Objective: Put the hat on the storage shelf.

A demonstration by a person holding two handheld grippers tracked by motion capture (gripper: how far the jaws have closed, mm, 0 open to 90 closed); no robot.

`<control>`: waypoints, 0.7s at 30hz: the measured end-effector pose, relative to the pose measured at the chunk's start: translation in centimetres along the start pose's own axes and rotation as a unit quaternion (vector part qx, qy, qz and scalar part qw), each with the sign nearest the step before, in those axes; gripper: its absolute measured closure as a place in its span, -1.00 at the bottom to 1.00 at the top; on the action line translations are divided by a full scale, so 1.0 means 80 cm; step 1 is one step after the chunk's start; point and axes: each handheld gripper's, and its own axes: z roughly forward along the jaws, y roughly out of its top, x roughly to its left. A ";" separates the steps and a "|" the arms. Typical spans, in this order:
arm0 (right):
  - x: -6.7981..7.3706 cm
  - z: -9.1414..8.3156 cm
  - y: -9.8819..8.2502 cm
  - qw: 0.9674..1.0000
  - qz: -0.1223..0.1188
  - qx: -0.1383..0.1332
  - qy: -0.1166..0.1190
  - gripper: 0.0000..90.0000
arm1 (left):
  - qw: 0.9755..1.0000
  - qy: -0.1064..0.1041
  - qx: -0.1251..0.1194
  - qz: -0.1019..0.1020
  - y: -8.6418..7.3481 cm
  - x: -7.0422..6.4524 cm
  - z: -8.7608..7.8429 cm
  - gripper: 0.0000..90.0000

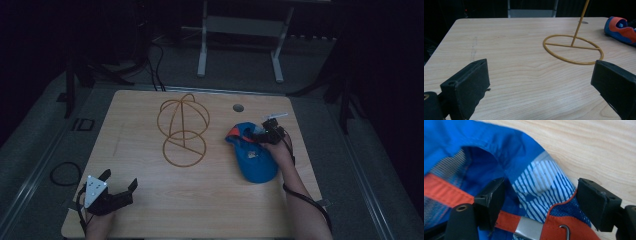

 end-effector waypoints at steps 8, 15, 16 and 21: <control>0.000 0.005 -0.006 1.000 -0.004 -0.001 0.000 -0.37 | 1.000 -0.002 0.001 0.002 0.000 -0.001 0.000 -0.95; 0.006 0.000 -0.009 1.000 -0.014 -0.012 0.011 0.21 | 1.000 -0.003 0.001 0.002 0.001 -0.001 0.000 -0.95; 0.008 0.000 -0.010 1.000 -0.018 -0.013 0.013 0.28 | 1.000 -0.002 0.002 0.003 0.001 -0.001 0.000 -0.95; 0.014 -0.002 -0.010 0.999 -0.033 -0.015 0.028 0.70 | 1.000 -0.003 0.003 0.005 0.001 -0.001 0.000 -0.95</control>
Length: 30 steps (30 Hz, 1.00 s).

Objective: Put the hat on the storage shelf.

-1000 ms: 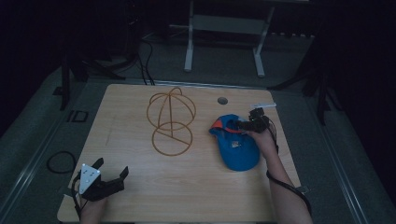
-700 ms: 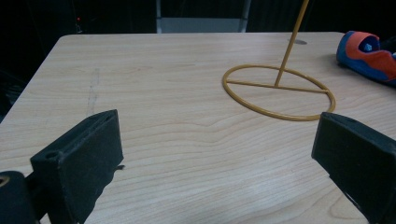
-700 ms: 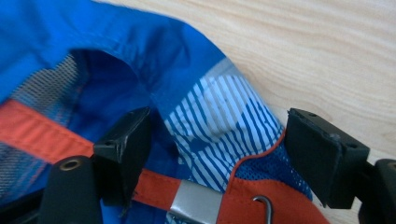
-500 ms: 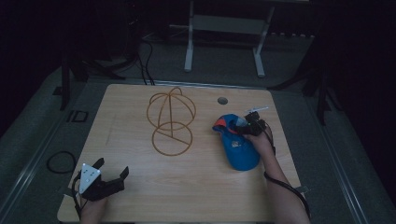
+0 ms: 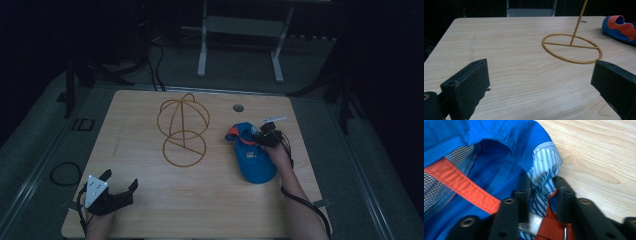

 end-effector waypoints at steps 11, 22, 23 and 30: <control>0.007 -0.017 0.000 0.999 0.013 -0.034 -0.012 0.88 | 1.000 0.000 -0.003 0.000 0.001 0.000 -0.001 -0.95; 0.011 -0.067 0.007 0.995 0.023 -0.092 -0.010 0.89 | 1.000 -0.001 0.001 0.004 0.001 -0.002 0.000 -0.95; 0.012 -0.073 0.008 0.995 0.022 -0.096 -0.009 0.89 | 1.000 -0.001 0.002 0.005 0.001 -0.001 0.000 -0.95; 0.018 -0.106 0.015 0.993 0.012 -0.120 -0.006 0.89 | 1.000 0.005 0.001 0.006 0.002 -0.002 0.001 -0.95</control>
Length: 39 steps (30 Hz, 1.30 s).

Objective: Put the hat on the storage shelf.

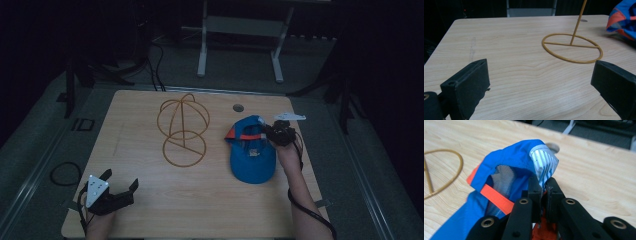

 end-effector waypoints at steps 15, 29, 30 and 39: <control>0.014 -0.083 0.045 0.996 -0.025 -0.086 0.009 0.89 | 0.999 -0.019 -0.014 -0.023 0.020 -0.008 -0.001 -0.95; 0.038 -0.140 0.062 0.990 -0.049 -0.131 0.017 0.89 | 0.997 -0.081 -0.016 0.005 0.076 -0.043 -0.013 -0.95; 0.040 -0.144 0.063 0.989 -0.052 -0.135 0.020 0.89 | 0.996 -0.086 -0.016 0.008 0.082 -0.046 -0.013 -0.95; 0.059 -0.166 0.061 0.984 -0.059 -0.164 0.034 0.89 | 0.991 -0.129 -0.019 0.024 0.133 -0.075 -0.012 -0.95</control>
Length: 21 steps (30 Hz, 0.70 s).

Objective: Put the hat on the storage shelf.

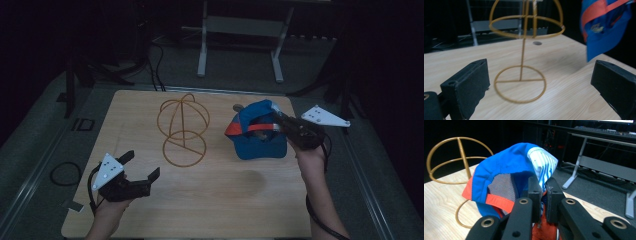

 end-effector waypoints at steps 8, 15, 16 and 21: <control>0.007 -0.004 0.000 1.000 0.002 -0.003 0.011 0.89 | 0.999 -0.029 -0.011 0.012 0.027 -0.017 0.021 -0.93; 0.016 -0.007 -0.001 1.000 -0.004 -0.005 0.018 0.88 | 0.998 -0.051 -0.008 0.033 0.048 -0.036 0.041 -0.91; 0.017 -0.007 0.000 1.000 -0.004 -0.004 0.019 0.89 | 0.998 -0.057 -0.008 0.037 0.051 -0.039 0.043 -0.91; 0.025 -0.012 0.002 0.999 -0.007 -0.012 0.029 0.88 | 0.996 -0.078 -0.007 0.051 0.070 -0.052 0.059 -0.90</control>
